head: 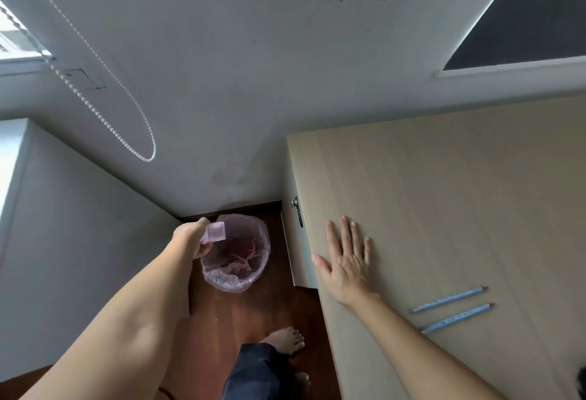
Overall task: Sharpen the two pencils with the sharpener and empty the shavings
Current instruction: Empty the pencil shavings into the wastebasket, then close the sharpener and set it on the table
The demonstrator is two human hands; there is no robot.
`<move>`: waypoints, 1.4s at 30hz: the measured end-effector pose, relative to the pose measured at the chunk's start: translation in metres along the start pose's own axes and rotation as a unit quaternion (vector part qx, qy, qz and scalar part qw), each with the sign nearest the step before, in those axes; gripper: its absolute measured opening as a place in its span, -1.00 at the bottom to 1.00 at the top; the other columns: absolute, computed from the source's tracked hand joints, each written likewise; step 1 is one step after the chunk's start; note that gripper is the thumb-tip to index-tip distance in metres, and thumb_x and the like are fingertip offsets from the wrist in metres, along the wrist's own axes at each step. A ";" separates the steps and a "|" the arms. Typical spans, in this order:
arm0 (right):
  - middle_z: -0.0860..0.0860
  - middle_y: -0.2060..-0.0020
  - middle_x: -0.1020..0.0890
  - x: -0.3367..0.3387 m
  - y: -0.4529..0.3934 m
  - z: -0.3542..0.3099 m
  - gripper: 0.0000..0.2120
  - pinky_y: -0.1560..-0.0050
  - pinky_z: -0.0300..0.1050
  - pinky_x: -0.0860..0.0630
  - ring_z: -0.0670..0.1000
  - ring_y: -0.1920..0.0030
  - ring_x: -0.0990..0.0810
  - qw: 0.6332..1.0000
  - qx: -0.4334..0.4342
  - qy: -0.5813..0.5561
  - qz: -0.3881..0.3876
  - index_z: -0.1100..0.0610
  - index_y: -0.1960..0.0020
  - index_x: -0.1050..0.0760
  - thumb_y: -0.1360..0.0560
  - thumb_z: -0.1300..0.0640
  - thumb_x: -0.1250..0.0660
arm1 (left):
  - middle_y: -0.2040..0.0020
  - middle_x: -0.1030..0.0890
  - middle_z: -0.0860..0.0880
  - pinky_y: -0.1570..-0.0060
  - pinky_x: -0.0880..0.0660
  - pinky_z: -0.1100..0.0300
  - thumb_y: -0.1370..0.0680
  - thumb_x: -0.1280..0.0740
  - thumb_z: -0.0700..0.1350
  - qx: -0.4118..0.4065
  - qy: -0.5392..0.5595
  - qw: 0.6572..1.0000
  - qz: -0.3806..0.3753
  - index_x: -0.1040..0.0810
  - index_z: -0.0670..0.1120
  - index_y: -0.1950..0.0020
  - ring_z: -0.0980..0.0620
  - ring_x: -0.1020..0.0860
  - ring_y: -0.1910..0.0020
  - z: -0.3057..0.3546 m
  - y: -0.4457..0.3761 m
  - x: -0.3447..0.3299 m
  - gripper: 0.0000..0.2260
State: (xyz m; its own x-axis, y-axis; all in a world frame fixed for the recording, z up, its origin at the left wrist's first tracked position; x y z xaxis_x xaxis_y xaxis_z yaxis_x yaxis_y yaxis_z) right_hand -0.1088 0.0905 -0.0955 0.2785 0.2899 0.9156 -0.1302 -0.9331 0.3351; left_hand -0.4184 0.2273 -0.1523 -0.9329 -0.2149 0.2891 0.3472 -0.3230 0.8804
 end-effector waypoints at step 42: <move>0.13 0.05 -0.58 0.032 0.335 0.187 -0.60 0.15 -0.18 -0.31 0.16 0.01 -0.53 0.867 -0.428 -0.235 0.096 0.08 -0.12 -0.48 -0.33 0.01 -0.45 | 0.20 -0.65 0.02 0.22 -0.48 0.41 -0.19 -0.54 -0.37 -0.510 -0.568 0.350 -0.543 -0.65 -0.10 0.02 0.07 -0.58 0.23 -0.253 0.328 -0.302 -0.60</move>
State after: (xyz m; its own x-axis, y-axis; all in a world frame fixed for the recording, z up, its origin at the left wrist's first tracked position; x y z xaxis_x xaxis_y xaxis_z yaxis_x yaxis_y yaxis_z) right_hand 0.0348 -0.2522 0.0044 0.5033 -0.1599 0.8492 -0.8208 -0.3958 0.4120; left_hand 0.0021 -0.0469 -0.0457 0.1980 0.8630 0.4648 -0.9580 0.0701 0.2780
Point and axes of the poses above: each hand's wrist, its own y-axis away from the middle knuckle, its own x-axis out of the back of the hand, z = x × y, the point moved 2 cm from there along -y, towards the middle knuckle
